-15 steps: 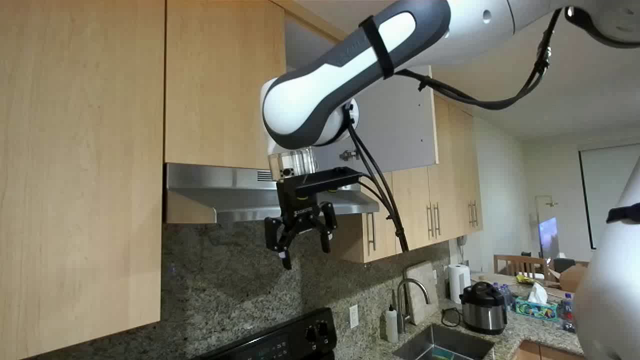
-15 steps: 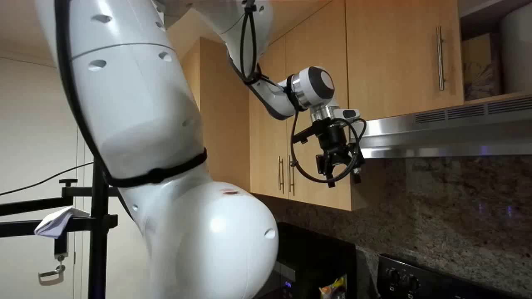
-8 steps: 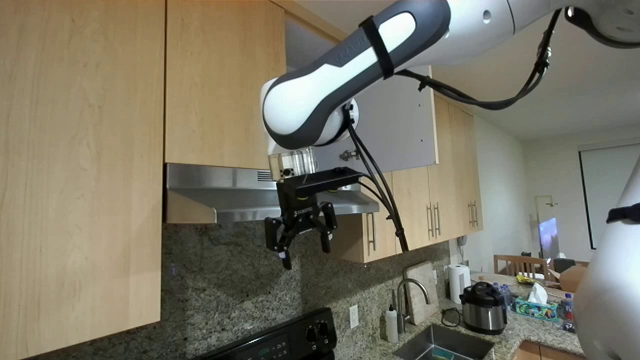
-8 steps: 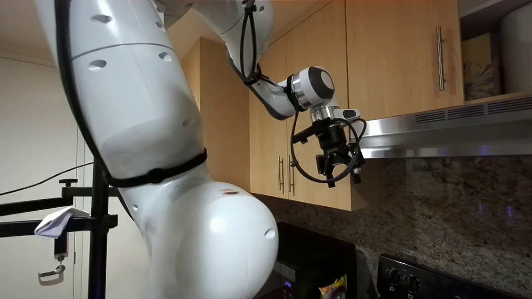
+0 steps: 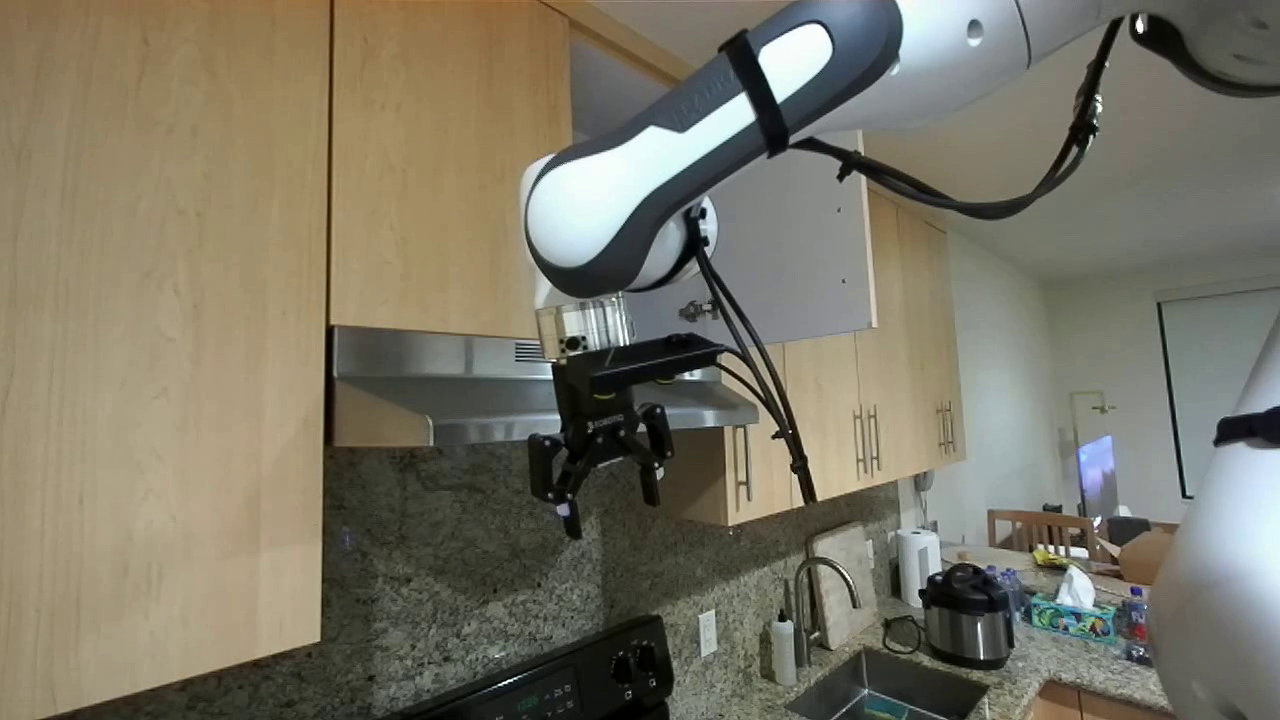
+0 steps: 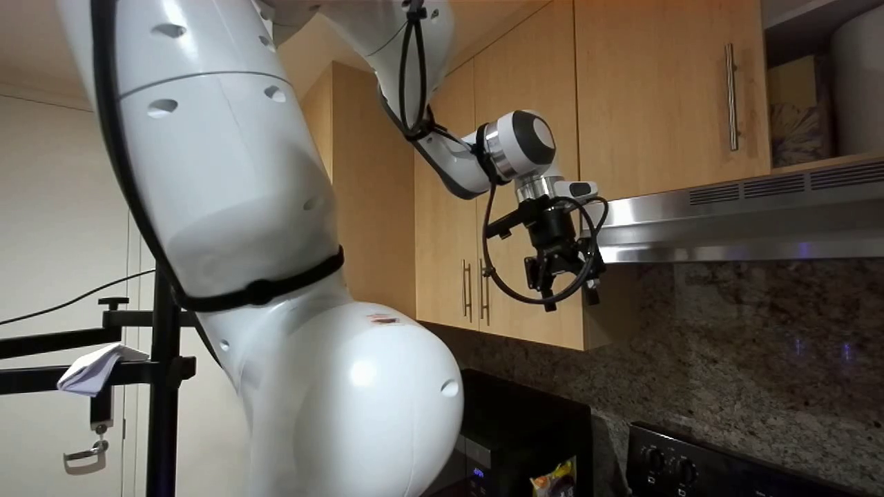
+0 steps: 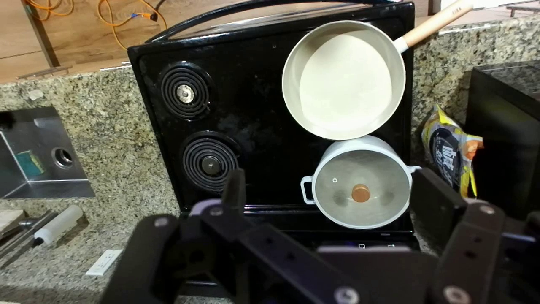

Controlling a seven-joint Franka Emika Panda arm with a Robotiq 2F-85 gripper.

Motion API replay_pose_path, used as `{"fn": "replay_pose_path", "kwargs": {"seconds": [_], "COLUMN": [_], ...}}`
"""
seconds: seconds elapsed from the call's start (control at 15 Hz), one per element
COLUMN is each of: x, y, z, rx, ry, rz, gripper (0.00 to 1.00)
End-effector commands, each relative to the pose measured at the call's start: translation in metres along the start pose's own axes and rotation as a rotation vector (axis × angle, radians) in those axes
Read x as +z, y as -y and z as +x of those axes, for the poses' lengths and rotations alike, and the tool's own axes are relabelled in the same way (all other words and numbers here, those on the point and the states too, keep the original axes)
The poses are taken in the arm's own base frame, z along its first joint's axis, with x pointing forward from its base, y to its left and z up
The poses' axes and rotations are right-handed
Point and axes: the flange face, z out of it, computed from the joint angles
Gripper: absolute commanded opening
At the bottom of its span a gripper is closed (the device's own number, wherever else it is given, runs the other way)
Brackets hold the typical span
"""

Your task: Close the right cabinet door

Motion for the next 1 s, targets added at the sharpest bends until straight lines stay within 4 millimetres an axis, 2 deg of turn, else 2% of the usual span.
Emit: {"fn": "replay_pose_path", "kwargs": {"seconds": [0.0, 0.33, 0.6, 0.93], "x": [-0.015, -0.049, -0.08, -0.129], "y": [0.002, -0.002, -0.018, -0.051], "z": [-0.014, -0.032, -0.045, -0.065], "rx": [-0.02, -0.033, -0.009, 0.082], "ry": [-0.018, -0.062, -0.139, -0.328], "rz": [0.015, 0.019, 0.012, 0.072], "gripper": [1.0, 1.0, 1.0, 1.0]}}
